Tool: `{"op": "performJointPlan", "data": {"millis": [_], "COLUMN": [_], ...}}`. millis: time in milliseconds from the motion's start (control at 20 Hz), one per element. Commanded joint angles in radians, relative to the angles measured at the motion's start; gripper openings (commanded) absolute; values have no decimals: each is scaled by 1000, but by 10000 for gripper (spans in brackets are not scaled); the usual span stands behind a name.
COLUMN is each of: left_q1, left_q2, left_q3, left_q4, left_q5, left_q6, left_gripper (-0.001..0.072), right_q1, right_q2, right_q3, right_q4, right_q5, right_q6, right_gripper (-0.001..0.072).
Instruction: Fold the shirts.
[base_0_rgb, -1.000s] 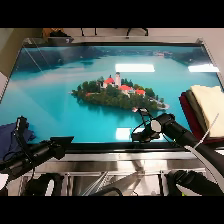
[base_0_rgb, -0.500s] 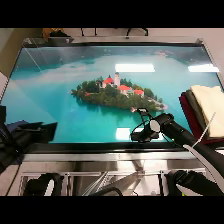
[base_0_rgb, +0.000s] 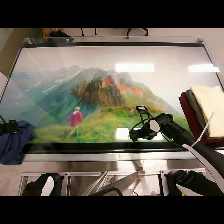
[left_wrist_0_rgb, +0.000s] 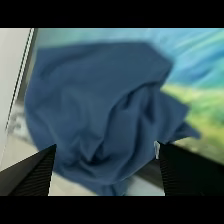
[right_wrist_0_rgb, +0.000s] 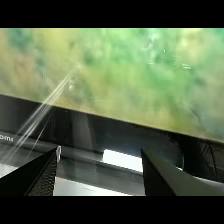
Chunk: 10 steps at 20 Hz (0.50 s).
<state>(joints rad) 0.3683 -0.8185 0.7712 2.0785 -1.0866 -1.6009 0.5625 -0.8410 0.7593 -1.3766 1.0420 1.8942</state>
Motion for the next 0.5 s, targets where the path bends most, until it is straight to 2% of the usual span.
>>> {"op": "performJointPlan", "data": {"millis": [0, 100, 250, 450], "left_q1": [197, 245, 242, 193], "left_q2": [-174, -257, -360, -492], "left_q3": [-39, -44, -43, -33], "left_q4": [37, -11, -71, -53], "left_q5": [74, 128, 217, 279], "left_q6": [-5, -4, -4, -4], "left_gripper": [713, 713, 713, 711], "right_q1": [1, 0, 0, 0], "right_q2": [0, 0, 0, 0], "right_q3": [0, 0, 0, 0], "right_q4": [0, -1, 0, 0], "right_q5": [-25, -29, -58, -58], "right_q6": [-10, -10, -10, -10], "right_gripper": [567, 566, 566, 566]}}
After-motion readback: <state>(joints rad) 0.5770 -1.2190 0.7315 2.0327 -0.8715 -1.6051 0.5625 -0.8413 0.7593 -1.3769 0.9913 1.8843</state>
